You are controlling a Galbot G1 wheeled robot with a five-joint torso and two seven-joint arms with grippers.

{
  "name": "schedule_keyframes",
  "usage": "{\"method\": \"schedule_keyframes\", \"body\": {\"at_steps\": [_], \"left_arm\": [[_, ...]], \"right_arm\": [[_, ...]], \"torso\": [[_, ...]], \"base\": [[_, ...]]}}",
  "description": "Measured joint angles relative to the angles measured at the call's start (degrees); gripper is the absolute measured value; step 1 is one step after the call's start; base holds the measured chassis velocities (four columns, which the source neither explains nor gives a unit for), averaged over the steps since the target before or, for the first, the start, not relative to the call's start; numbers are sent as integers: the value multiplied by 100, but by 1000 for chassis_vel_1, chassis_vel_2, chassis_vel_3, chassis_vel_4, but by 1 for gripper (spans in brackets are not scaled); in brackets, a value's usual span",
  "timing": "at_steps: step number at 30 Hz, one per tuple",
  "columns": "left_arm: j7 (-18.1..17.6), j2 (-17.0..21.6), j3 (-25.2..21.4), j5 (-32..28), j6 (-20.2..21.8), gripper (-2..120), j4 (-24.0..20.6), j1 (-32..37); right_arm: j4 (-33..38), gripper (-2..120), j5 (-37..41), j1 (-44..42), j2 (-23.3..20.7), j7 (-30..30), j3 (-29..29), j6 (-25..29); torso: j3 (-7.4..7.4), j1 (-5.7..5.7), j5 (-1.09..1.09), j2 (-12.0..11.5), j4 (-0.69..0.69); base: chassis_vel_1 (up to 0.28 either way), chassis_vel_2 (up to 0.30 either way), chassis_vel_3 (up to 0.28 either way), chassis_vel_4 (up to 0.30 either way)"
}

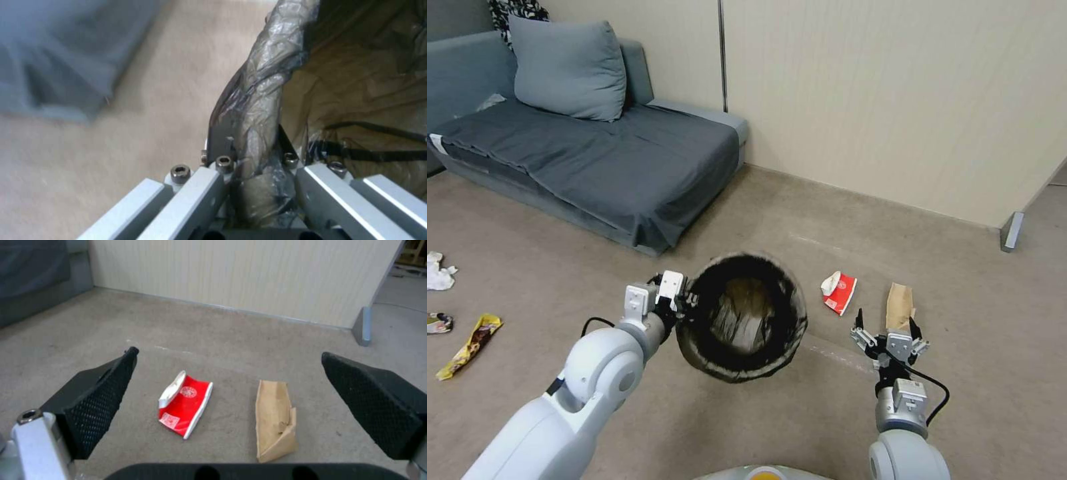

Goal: Pick up the trash bin, then pick up the garbage from the floor and place it into the trash bin.

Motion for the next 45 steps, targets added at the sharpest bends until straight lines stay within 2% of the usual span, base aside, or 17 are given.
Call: {"method": "schedule_keyframes", "body": {"at_steps": [9, 17, 29, 45], "left_arm": [[-79, 34, -318, 269, 0, 0, -793, 158], [-58, 41, -610, 351, -1, 0, -1198, 335], [-42, -95, -909, 481, -3, 0, -1282, 562], [-15, -153, -941, 512, -5, 0, -1263, 523]], "right_arm": [[1, 100, -55, -69, 0, -50, 18, 74], [131, 100, -71, -131, 0, -39, 43, 113], [173, 100, -187, -257, 0, -63, 45, 261], [216, 100, -184, -276, 0, -18, 72, 303]], "torso": [[0, 0, 0, 0, 0], [0, 0, 0, 0, 0], [0, 0, -1, 0, 0], [0, 0, 0, 0, 0]], "base": [[0, 0, 0, 0], [0, 0, 0, 0], [0, 0, 0, 0], [0, 0, 0, 0]]}}
